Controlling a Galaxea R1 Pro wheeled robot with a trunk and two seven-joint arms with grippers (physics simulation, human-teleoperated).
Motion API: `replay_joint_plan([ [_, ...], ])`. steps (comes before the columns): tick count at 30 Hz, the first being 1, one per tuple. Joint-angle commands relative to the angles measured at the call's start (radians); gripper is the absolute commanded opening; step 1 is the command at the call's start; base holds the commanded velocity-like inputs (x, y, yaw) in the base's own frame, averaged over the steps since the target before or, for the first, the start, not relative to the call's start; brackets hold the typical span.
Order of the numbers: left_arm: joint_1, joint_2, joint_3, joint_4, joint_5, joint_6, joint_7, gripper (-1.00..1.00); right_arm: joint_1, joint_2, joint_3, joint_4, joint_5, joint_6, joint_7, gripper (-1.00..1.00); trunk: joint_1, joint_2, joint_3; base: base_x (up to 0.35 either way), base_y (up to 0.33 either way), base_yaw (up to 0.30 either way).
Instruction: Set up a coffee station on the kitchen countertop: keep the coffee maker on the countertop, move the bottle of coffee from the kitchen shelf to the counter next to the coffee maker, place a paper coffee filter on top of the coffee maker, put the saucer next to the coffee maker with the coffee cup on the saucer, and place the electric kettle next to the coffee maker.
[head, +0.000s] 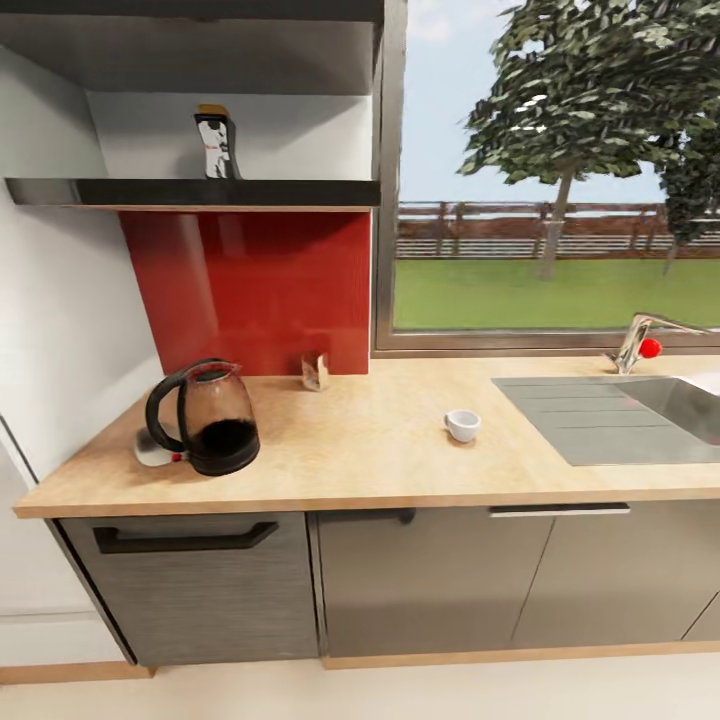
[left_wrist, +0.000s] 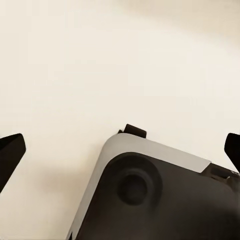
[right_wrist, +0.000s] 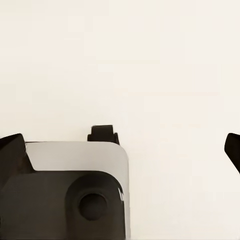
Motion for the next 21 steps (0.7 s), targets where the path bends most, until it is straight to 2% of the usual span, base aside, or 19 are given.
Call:
replay_joint_plan([
  [1,0.000,0.000,-0.007,-0.002,0.003,-0.001,0.005,1.00,-0.002,0.001,0.003,0.003,-0.004,-0.003,0.000,1.00,0.000,-0.001,-0.001,0.000,0.344,0.000],
  [21,0.000,-0.003,-0.016,-0.002,-0.003,-0.009,0.005,1.00,-0.002,0.018,-0.006,0.000,-0.006,-0.008,-0.007,1.00,0.000,-0.001,-0.001,0.000,0.344,0.000],
])
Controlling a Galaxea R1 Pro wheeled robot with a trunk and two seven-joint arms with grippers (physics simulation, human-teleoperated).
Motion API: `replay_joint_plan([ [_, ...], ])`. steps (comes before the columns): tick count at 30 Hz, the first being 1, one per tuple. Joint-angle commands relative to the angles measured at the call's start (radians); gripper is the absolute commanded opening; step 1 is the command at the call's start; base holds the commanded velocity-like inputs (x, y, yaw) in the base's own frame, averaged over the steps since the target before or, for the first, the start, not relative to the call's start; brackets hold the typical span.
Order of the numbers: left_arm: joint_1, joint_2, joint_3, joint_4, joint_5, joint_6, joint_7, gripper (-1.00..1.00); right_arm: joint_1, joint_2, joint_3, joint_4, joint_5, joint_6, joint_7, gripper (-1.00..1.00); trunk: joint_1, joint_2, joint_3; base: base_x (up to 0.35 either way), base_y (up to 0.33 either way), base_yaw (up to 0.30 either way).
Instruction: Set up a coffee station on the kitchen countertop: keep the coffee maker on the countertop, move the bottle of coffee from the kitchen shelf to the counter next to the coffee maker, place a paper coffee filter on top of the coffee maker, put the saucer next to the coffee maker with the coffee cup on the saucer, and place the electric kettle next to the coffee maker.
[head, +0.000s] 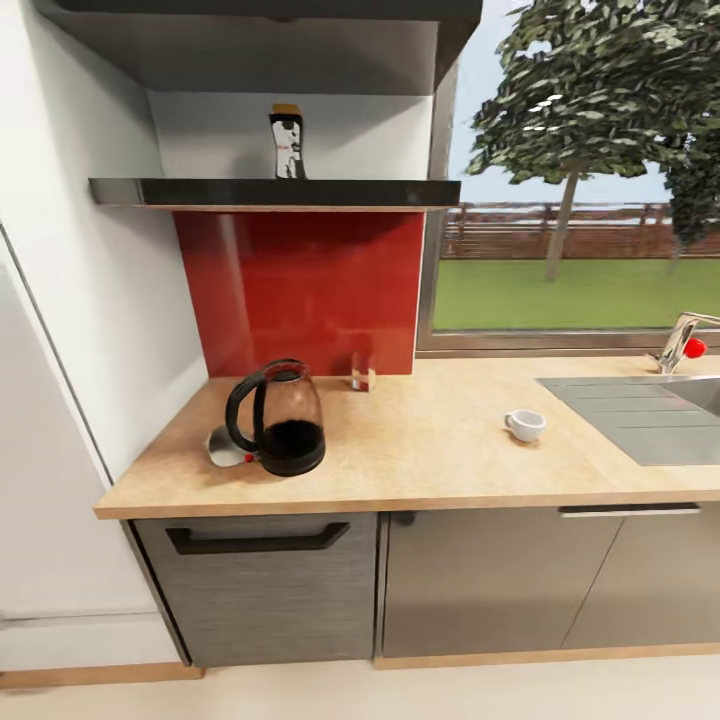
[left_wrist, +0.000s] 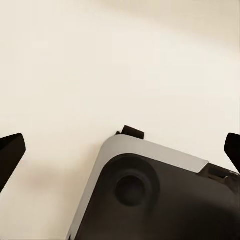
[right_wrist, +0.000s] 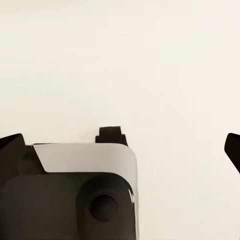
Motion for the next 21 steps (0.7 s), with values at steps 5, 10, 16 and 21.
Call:
replay_joint_plan([
  [5,0.000,0.003,-0.007,-0.002,0.005,0.000,0.006,1.00,-0.001,0.001,0.003,0.004,-0.005,-0.007,-0.002,1.00,0.000,-0.001,-0.001,0.000,0.344,0.000],
  [10,0.000,0.003,-0.007,-0.001,0.006,0.000,0.006,1.00,-0.001,-0.001,0.004,0.004,-0.005,-0.009,-0.003,1.00,0.000,-0.001,-0.001,0.000,0.344,0.000],
  [16,0.000,0.004,-0.007,-0.001,0.006,0.000,0.006,1.00,-0.001,-0.002,0.005,0.004,-0.005,-0.020,-0.003,1.00,0.000,-0.001,-0.001,0.000,0.344,0.000],
  [21,0.000,0.004,-0.007,-0.001,0.007,0.000,0.006,1.00,-0.001,-0.002,0.005,0.006,-0.005,-0.023,-0.003,1.00,0.000,-0.001,-0.001,0.000,0.344,0.000],
])
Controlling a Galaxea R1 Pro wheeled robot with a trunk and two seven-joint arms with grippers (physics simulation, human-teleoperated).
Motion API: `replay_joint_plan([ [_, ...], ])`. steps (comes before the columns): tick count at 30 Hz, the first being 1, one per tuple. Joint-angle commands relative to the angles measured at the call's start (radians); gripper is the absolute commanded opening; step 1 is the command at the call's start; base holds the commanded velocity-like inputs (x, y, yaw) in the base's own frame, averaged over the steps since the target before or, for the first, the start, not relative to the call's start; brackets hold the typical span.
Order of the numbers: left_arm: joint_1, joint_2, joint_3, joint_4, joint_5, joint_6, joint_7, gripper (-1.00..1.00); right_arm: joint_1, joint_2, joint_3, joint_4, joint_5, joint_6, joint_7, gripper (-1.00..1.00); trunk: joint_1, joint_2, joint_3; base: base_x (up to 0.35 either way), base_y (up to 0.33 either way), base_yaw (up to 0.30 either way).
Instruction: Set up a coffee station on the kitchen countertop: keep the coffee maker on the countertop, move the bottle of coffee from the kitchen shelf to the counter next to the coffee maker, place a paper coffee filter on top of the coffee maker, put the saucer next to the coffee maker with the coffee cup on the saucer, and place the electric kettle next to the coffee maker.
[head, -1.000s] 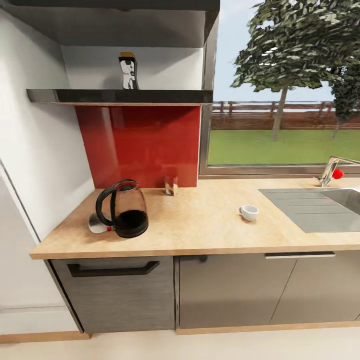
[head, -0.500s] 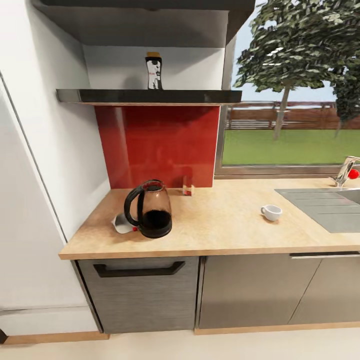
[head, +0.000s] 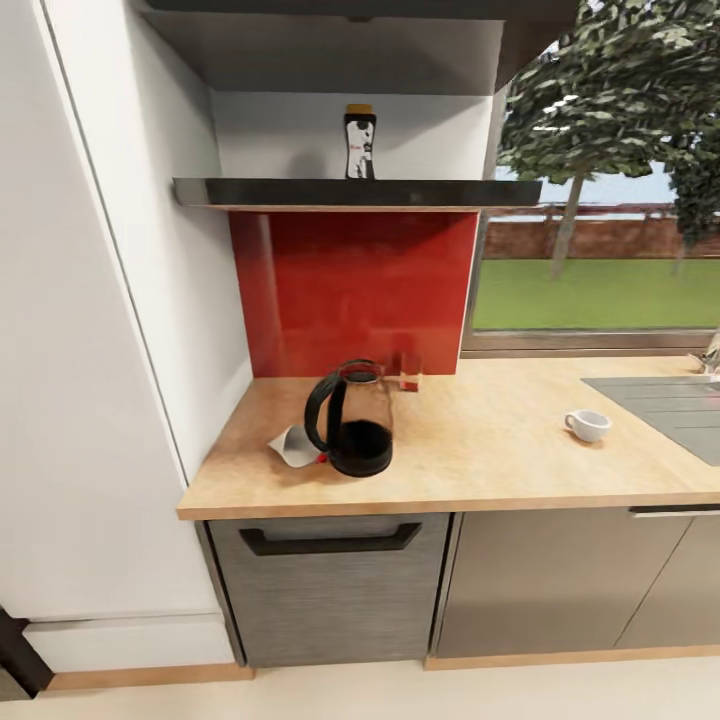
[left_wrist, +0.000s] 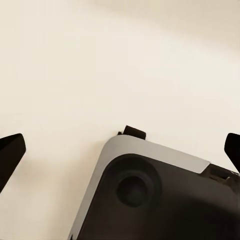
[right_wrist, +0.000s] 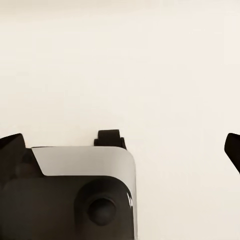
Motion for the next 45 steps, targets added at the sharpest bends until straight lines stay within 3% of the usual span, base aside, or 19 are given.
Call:
replay_joint_plan([
  [1,0.000,0.000,-0.008,-0.002,0.004,-0.001,0.006,1.00,-0.001,0.000,0.002,0.003,-0.004,-0.007,-0.002,1.00,0.000,-0.001,-0.001,0.000,0.344,0.000],
  [21,0.000,0.000,-0.006,-0.002,0.008,0.004,0.006,1.00,-0.001,0.003,0.002,0.004,-0.006,-0.014,-0.003,1.00,0.000,-0.001,-0.001,0.007,0.333,0.000],
  [26,0.000,0.000,-0.005,-0.001,0.010,0.002,0.006,1.00,0.000,0.011,0.001,0.004,-0.024,-0.015,-0.003,1.00,0.000,-0.001,0.000,0.012,0.079,-0.071],
  [32,0.000,0.000,-0.005,-0.001,0.009,0.001,0.006,1.00,0.000,0.008,-0.001,0.005,-0.085,-0.016,0.001,1.00,0.000,-0.001,0.004,0.002,0.011,-0.252],
  [45,-0.001,0.007,-0.009,0.001,0.005,-0.007,0.000,1.00,-0.002,0.003,0.013,0.002,-0.078,-0.041,0.007,1.00,0.000,-0.001,0.005,0.000,0.000,-0.060],
])
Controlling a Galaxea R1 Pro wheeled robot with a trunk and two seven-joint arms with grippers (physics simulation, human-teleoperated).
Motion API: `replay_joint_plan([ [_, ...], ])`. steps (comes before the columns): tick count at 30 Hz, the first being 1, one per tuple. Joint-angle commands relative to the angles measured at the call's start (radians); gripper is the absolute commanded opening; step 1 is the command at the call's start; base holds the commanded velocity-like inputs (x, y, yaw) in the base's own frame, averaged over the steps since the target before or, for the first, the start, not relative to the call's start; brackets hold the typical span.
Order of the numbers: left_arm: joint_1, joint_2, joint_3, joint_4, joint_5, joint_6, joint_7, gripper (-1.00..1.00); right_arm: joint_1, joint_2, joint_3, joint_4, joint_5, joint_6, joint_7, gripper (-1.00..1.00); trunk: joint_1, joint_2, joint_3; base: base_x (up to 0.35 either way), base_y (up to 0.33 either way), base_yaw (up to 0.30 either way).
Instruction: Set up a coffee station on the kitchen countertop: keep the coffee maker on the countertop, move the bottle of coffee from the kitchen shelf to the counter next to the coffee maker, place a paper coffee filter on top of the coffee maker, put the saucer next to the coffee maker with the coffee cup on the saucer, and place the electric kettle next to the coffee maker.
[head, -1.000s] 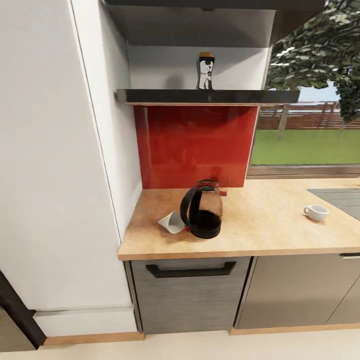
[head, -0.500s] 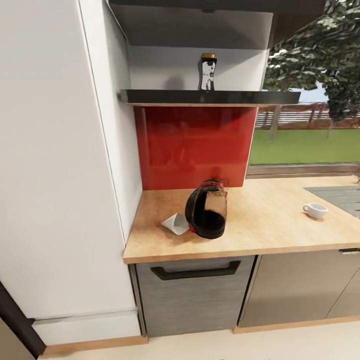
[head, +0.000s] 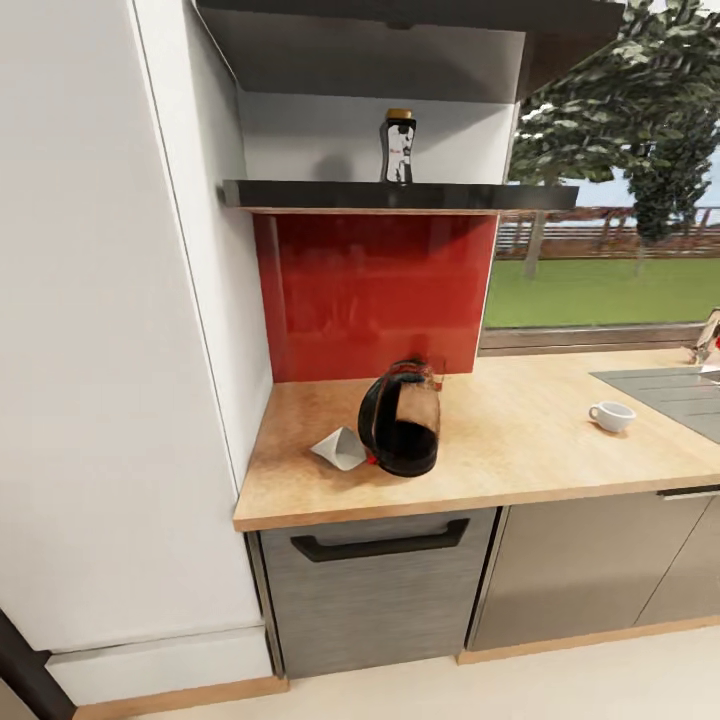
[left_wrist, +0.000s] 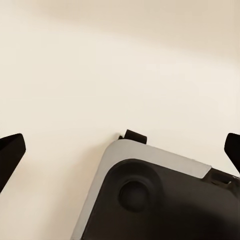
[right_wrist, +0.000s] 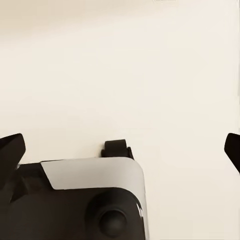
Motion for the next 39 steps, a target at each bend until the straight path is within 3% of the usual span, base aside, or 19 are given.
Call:
replay_joint_plan([
  [1,0.000,0.000,-0.008,-0.002,0.002,-0.001,0.006,1.00,-0.001,-0.001,0.004,0.003,-0.013,-0.008,-0.001,1.00,0.000,-0.001,-0.001,0.000,0.014,0.000],
  [10,0.000,-0.001,-0.009,-0.001,-0.002,0.001,0.002,1.00,-0.001,-0.020,0.008,0.003,-0.027,-0.054,-0.005,1.00,0.000,-0.001,-0.001,0.000,0.226,0.000],
  [24,0.000,-0.001,-0.009,0.001,-0.002,0.004,0.001,1.00,-0.001,-0.017,-0.006,0.003,-0.038,-0.075,-0.016,1.00,0.000,-0.001,-0.001,0.000,0.331,0.000],
  [27,0.000,-0.001,-0.009,0.002,-0.003,-0.001,0.001,1.00,-0.001,-0.014,-0.013,0.003,-0.040,-0.073,-0.017,1.00,0.000,-0.001,-0.001,0.000,0.008,-0.009],
  [39,0.000,-0.001,-0.009,0.002,-0.001,-0.001,0.000,1.00,-0.001,-0.013,-0.011,0.003,-0.042,-0.076,-0.010,1.00,0.000,-0.001,0.004,0.000,0.162,-0.250],
])
